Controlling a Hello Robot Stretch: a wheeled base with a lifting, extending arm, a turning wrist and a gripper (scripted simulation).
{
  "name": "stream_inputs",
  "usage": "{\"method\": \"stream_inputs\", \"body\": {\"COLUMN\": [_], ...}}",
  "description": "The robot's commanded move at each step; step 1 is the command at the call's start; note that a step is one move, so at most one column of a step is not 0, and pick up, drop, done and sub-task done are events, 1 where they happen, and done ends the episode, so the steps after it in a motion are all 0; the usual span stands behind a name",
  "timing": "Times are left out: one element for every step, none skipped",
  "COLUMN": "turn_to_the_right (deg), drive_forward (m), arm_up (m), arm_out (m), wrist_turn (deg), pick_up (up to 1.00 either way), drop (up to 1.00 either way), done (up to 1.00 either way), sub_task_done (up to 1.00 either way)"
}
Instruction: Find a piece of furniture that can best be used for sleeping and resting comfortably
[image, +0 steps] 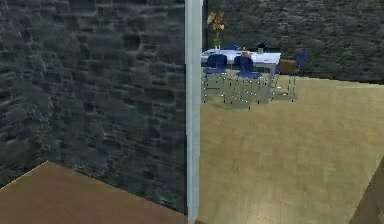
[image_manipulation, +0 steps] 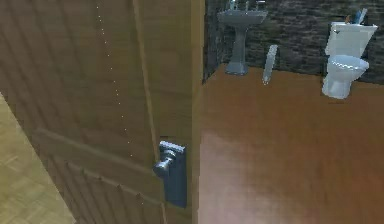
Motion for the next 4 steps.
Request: {"method": "stream_inputs", "body": {"turn_to_the_right": [0.0,12.0,0.0,9.0], "drive_forward": [0.8,0.0,0.1,0.0], "arm_up": [0.0,0.0,0.0,0.0], "arm_out": [0.0,0.0,0.0,0.0], "wrist_turn": [0.0,0.0,0.0,0.0], "pick_up": [0.0,0.0,0.0,0.0], "drop": [0.0,0.0,0.0,0.0], "done": [0.0,0.0,0.0,0.0], "sub_task_done": [0.0,0.0,0.0,0.0]}}
